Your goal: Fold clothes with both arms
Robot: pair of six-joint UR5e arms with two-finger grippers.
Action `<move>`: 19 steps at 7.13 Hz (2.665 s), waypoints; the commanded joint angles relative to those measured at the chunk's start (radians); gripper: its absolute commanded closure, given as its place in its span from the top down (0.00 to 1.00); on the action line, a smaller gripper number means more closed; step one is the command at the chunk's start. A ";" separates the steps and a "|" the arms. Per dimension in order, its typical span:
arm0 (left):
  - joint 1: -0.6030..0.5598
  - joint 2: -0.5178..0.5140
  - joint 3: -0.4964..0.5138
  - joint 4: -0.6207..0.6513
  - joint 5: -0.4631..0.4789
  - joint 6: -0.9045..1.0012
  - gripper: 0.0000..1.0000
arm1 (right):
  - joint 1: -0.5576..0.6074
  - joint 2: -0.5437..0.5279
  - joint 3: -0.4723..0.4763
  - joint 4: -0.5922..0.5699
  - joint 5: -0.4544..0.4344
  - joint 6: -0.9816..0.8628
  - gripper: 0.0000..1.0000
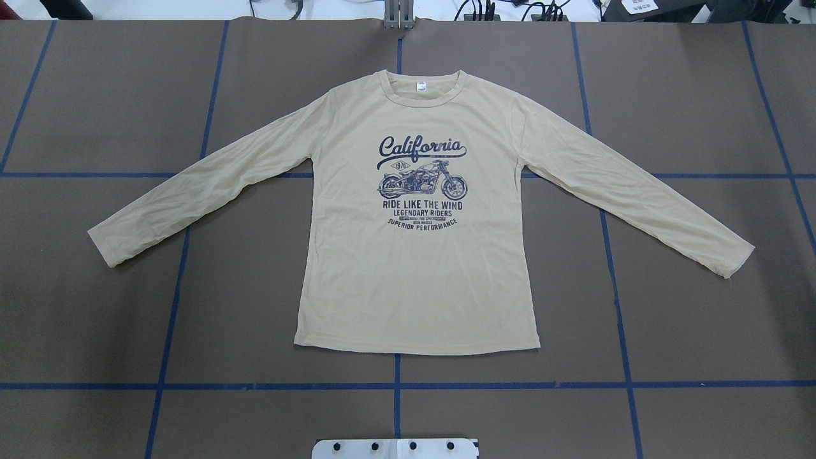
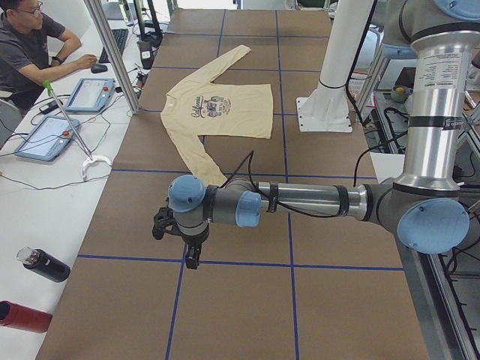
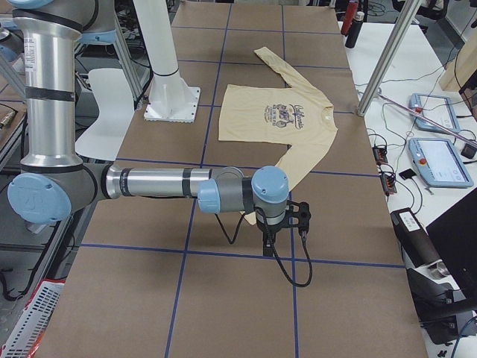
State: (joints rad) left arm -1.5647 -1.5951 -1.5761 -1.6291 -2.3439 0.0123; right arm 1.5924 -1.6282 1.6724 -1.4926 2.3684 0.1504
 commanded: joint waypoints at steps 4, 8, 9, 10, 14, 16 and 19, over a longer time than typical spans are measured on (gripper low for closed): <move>0.002 -0.017 -0.041 0.001 0.006 -0.008 1.00 | 0.000 0.001 0.048 0.000 0.005 0.003 1.00; 0.070 -0.063 -0.156 -0.119 -0.067 -0.009 1.00 | -0.093 0.027 0.052 0.024 0.049 -0.002 1.00; 0.083 -0.042 -0.154 -0.167 -0.080 -0.017 1.00 | -0.141 0.030 0.046 0.081 0.051 0.021 1.00; 0.089 -0.054 -0.156 -0.178 -0.080 -0.021 1.00 | -0.214 0.039 0.040 0.113 0.046 0.078 1.00; 0.183 -0.072 -0.157 -0.205 -0.106 -0.184 1.00 | -0.408 0.064 -0.141 0.504 -0.026 0.272 1.00; 0.183 -0.063 -0.156 -0.252 -0.098 -0.190 1.00 | -0.513 0.032 -0.144 0.677 -0.095 0.533 1.00; 0.183 -0.063 -0.162 -0.252 -0.106 -0.192 1.00 | -0.562 -0.042 -0.131 0.710 -0.153 0.581 1.00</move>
State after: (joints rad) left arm -1.3822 -1.6586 -1.7351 -1.8798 -2.4467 -0.1786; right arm 1.0404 -1.6399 1.5401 -0.7903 2.2223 0.7193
